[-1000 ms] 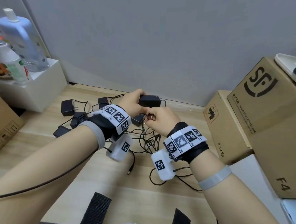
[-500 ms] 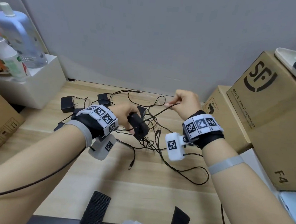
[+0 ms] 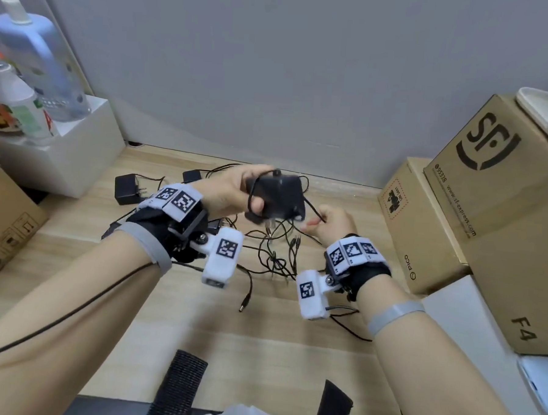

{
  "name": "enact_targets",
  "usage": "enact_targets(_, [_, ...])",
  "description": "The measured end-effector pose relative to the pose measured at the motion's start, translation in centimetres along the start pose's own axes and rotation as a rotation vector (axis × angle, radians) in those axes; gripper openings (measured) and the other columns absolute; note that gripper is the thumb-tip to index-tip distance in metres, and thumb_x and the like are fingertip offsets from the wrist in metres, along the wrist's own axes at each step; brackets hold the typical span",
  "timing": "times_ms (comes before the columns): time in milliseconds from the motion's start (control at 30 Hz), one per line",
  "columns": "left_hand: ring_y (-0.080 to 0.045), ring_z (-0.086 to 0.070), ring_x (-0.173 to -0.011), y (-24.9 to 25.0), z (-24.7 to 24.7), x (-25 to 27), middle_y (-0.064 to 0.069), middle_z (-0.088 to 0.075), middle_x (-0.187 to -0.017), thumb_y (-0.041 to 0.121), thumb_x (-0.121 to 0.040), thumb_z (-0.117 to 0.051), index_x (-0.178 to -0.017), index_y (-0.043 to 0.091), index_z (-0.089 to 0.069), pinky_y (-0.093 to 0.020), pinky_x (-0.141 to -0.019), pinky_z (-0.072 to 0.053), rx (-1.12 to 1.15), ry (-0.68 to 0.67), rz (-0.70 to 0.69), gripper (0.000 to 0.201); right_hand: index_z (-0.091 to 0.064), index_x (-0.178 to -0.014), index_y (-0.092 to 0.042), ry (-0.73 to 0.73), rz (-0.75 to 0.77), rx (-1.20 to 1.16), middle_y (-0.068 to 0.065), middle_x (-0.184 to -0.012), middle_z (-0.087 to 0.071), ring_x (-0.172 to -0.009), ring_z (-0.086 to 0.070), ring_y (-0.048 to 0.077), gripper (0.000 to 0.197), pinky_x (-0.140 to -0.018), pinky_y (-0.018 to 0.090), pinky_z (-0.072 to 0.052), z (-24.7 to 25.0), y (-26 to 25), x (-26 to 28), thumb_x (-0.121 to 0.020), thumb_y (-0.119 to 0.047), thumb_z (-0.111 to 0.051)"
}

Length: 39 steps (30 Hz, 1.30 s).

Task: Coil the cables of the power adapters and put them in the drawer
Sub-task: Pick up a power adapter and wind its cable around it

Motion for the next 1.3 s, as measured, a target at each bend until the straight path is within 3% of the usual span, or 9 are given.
enact_targets(167, [-0.015, -0.067, -0.081, 0.9, 2.1, -1.0, 0.000, -0.070, -0.090, 0.037, -0.038, -0.092, -0.110, 0.012, -0.056, -0.024, -0.068, -0.054, 0.162, 0.267, -0.076, 0.084, -0.050, -0.062, -0.026, -0.165, 0.075, 0.203, -0.008, -0.084, -0.067, -0.082, -0.059, 0.015, 0.025, -0.065, 0.027, -0.042, -3.6, -1.2, 1.0, -0.078, -0.022, -0.069])
enact_targets(267, [-0.013, -0.066, -0.073, 0.1, 1.5, -1.3, 0.003, -0.070, -0.082, 0.043, -0.037, -0.091, -0.102, 0.016, -0.058, -0.028, -0.070, -0.041, 0.256, 0.291, -0.055, 0.077, -0.052, -0.067, -0.025, -0.262, 0.079, 0.208, -0.010, -0.074, -0.055, -0.079, -0.053, 0.015, 0.022, -0.058, 0.025, -0.038, -4.8, -1.4, 1.8, -0.080, -0.030, -0.068])
enact_targets(367, [-0.015, -0.066, -0.070, -0.4, 0.8, -1.9, 0.002, -0.069, -0.078, 0.043, -0.037, -0.091, -0.100, 0.015, -0.058, -0.025, -0.062, -0.035, 0.294, 0.302, -0.037, 0.076, -0.061, -0.090, -0.024, -0.330, 0.088, 0.167, -0.005, -0.087, -0.057, -0.085, -0.055, 0.015, 0.021, -0.073, 0.029, -0.044, -5.4, -1.7, 2.1, -0.079, -0.041, -0.068])
enact_targets(500, [-0.014, -0.062, -0.065, -1.2, 0.8, -2.1, -0.002, -0.064, -0.080, 0.035, -0.044, -0.091, -0.109, 0.009, -0.055, -0.016, -0.044, -0.039, 0.257, 0.351, 0.014, 0.078, -0.051, -0.118, -0.025, -0.281, 0.135, -0.144, 0.002, -0.088, -0.069, -0.082, -0.066, 0.017, 0.054, -0.082, 0.033, -0.051, -4.2, -3.6, 2.4, -0.071, -0.032, -0.077])
enact_targets(633, [-0.013, -0.050, -0.069, -2.2, 1.4, -1.8, -0.008, -0.051, -0.092, 0.018, -0.071, -0.064, -0.123, 0.002, -0.046, -0.016, -0.044, -0.036, 0.187, 0.423, 0.057, 0.056, -0.056, -0.087, -0.015, -0.097, 0.156, -0.506, -0.003, -0.063, -0.063, -0.049, -0.056, 0.012, 0.020, -0.056, 0.030, -0.052, -1.1, -5.1, 1.9, -0.081, 0.004, -0.058])
enact_targets(800, [-0.013, -0.050, -0.069, -1.8, 1.7, -1.6, -0.008, -0.052, -0.093, 0.018, -0.072, -0.062, -0.127, 0.000, -0.044, -0.016, -0.045, -0.042, 0.228, 0.469, 0.057, 0.060, -0.057, -0.098, -0.020, 0.035, 0.284, -0.478, 0.003, -0.096, -0.066, -0.092, -0.063, 0.018, 0.023, -0.087, 0.035, -0.051, -0.1, -6.1, 2.8, -0.081, -0.006, -0.061])
enact_targets(900, [-0.018, -0.051, -0.079, -2.1, 1.3, -1.6, -0.013, -0.052, -0.099, 0.025, -0.066, -0.077, -0.120, 0.003, -0.049, -0.017, -0.049, -0.045, 0.256, 0.421, 0.060, 0.065, -0.063, -0.098, -0.013, 0.095, 0.318, -0.358, 0.009, -0.091, -0.069, -0.088, -0.063, 0.026, 0.014, -0.084, 0.042, -0.051, 0.7, -5.8, 3.2, -0.086, -0.011, -0.057])
enact_targets(1033, [-0.012, -0.053, -0.065, -2.2, 0.6, -1.6, -0.006, -0.058, -0.085, 0.044, -0.037, -0.091, -0.110, 0.004, -0.052, -0.016, -0.048, -0.044, 0.312, 0.353, 0.052, 0.092, -0.064, -0.100, -0.013, 0.124, 0.391, -0.113, 0.014, -0.083, -0.067, -0.083, -0.060, 0.034, 0.021, -0.075, 0.041, -0.048, 1.7, -6.0, 3.2, -0.094, -0.025, -0.047])
enact_targets(1300, [-0.010, -0.061, -0.065, -1.5, -1.6, -1.9, -0.003, -0.067, -0.077, 0.023, -0.069, -0.076, -0.101, 0.004, -0.054, -0.015, -0.045, -0.044, 0.335, 0.295, 0.065, 0.043, -0.060, -0.078, -0.030, 0.140, 0.143, 0.004, 0.003, -0.094, -0.067, -0.088, -0.059, 0.025, 0.024, -0.075, 0.035, -0.046, 2.2, -3.1, 1.8, -0.095, -0.031, -0.042])
Point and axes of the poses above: each hand's wrist, its own x-axis away from the middle knuckle, its own z-axis out of the back of the hand, y = z × x, the point moved 10 cm from there along -x, towards the middle knuckle
